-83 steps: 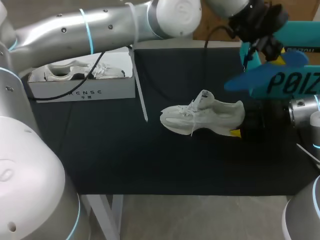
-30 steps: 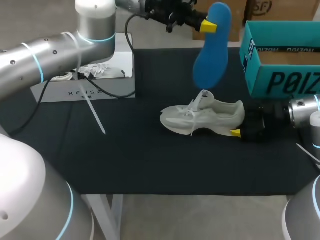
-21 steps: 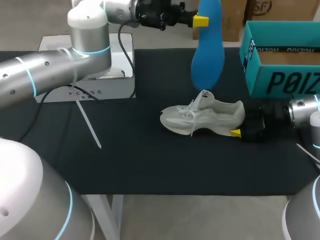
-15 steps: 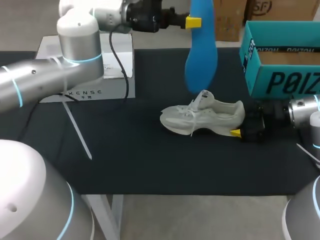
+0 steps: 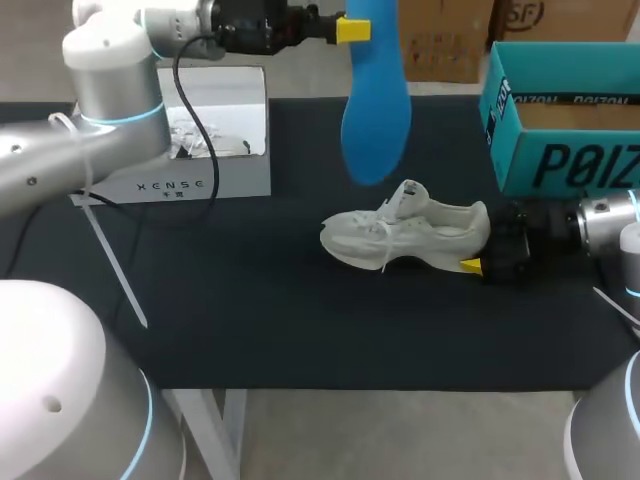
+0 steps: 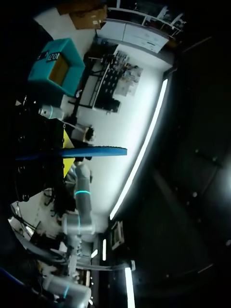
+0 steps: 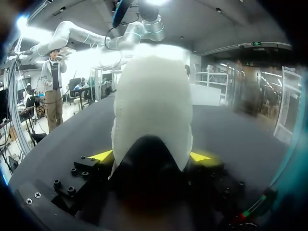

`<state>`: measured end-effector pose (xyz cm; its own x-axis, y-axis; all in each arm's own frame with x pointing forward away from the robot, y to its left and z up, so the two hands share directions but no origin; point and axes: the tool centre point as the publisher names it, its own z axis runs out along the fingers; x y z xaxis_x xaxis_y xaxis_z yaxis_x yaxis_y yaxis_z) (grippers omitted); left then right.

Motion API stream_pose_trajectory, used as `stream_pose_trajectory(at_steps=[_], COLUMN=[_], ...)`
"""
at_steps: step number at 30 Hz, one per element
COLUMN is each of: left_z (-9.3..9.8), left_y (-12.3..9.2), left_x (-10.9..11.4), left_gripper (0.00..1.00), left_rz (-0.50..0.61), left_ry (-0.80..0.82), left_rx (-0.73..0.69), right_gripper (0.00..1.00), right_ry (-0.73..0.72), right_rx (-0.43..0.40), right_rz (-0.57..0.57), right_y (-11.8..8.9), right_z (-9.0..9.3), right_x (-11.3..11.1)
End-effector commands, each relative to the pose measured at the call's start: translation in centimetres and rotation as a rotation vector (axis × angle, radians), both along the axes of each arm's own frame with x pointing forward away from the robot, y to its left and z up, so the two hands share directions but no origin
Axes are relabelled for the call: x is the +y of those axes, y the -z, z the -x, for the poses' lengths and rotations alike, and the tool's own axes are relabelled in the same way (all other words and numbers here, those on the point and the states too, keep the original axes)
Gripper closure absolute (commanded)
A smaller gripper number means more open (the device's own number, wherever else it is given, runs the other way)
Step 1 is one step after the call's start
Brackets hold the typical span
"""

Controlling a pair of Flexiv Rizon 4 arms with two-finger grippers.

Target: Take the shoe out of the shoebox, open the shoe tongue, remove and reinsert the insole, then place the shoe into the shoebox

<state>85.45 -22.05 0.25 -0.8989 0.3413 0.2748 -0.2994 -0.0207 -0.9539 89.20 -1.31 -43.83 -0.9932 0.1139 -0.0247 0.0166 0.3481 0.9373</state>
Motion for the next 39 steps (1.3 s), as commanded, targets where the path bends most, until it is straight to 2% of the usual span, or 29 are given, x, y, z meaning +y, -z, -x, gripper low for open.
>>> stream_pose_trajectory(at_steps=[1, 13, 17, 20, 21, 24, 33, 39], left_z=[-0.8, -0.8, -2.2, -3.1, -3.6, -3.9, -3.1, -2.3], left_y=[-0.2, -0.2, -2.7, -3.3, -3.4, -3.6, -4.9, -6.7], left_x=[-0.2, -0.2, -0.1, -0.3, -0.6, -0.8, -2.0, -2.4], left_gripper=[1.00, 1.00, 1.00, 1.00, 1.00, 1.00, 1.00, 1.00], left_rz=[-0.009, -0.009, -0.001, -0.016, -0.052, -0.079, -0.115, -0.080], left_ry=[0.022, 0.022, 0.037, 0.043, 0.015, -0.011, -0.015, 0.104], left_rx=[-0.002, -0.002, 0.082, 0.168, 0.195, 0.221, 0.252, 0.342], right_gripper=[1.00, 1.00, 1.00, 1.00, 1.00, 1.00, 1.00, 1.00], right_ry=[0.000, 0.000, 0.000, 0.000, 0.000, 0.000, 0.000, 0.000], right_rx=[0.001, 0.001, 0.001, 0.001, 0.001, 0.001, 0.001, 0.001], right_rz=[0.001, 0.001, 0.001, 0.001, 0.001, 0.001, 0.001, 0.001], right_y=[0.7, 0.7, 0.7, 0.7, 0.7, 0.7, 0.7, 0.7], right_z=[-0.2, -0.2, -0.2, -0.2, -0.2, -0.2, -0.2, -0.2], right_x=[0.3, 0.3, 0.3, 0.3, 0.3, 0.3, 0.3, 0.3])
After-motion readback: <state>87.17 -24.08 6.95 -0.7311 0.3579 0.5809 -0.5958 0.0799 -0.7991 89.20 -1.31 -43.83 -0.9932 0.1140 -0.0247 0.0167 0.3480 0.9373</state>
